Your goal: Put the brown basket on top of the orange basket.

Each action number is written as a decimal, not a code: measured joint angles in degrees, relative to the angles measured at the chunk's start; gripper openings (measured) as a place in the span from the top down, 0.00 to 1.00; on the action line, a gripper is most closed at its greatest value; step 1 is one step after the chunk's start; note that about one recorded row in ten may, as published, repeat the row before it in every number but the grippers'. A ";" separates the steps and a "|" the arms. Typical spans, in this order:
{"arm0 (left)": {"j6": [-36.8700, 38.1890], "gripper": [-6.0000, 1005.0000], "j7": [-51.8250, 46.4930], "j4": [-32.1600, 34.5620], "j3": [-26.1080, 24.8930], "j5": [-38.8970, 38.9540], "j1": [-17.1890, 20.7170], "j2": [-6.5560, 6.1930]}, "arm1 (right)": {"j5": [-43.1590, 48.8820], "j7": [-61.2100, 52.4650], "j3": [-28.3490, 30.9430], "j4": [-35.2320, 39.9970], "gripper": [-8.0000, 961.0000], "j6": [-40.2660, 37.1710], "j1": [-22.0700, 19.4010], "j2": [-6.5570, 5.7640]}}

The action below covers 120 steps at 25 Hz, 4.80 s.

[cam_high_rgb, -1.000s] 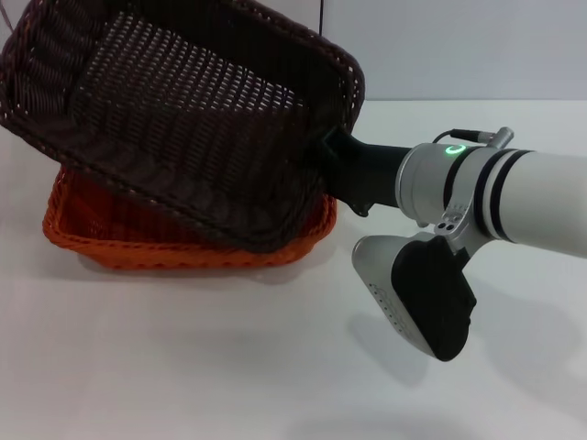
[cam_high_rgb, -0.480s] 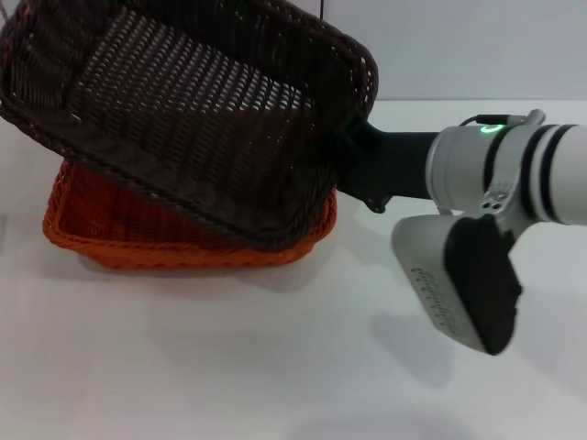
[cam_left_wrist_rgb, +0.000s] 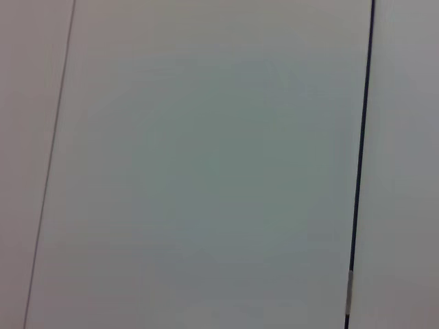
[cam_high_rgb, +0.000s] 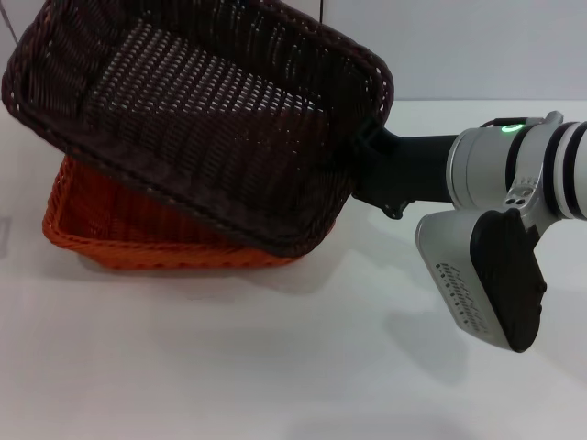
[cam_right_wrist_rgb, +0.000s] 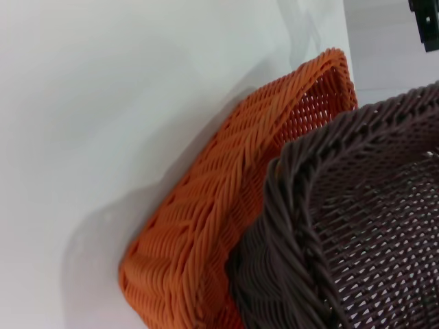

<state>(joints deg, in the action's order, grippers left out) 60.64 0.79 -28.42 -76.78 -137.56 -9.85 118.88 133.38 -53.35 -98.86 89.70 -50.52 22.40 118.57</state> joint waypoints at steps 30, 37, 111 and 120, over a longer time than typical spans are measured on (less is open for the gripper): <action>-0.04 0.22 0.00 0.63 -0.03 0.99 -0.57 -0.06 | 1.79 4.30 -1.73 -5.96 0.84 4.49 1.16 0.17; -0.36 0.22 0.00 0.75 -0.03 1.18 -1.17 -0.05 | 4.40 2.90 -2.35 -3.51 0.72 4.48 -0.92 0.09; 2.64 0.22 0.88 7.16 -1.44 0.89 -3.84 -0.85 | -148.81 29.68 20.84 -77.17 0.37 -43.52 -8.57 0.93; 3.52 0.22 0.88 7.15 -1.44 0.80 -3.36 -0.81 | -150.36 29.79 23.87 -81.10 0.37 -43.79 -9.58 1.13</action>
<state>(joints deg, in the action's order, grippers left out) 64.16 1.67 -21.27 -78.22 -136.76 -13.20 118.07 -16.98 -23.56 -74.99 8.60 -94.30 12.81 119.69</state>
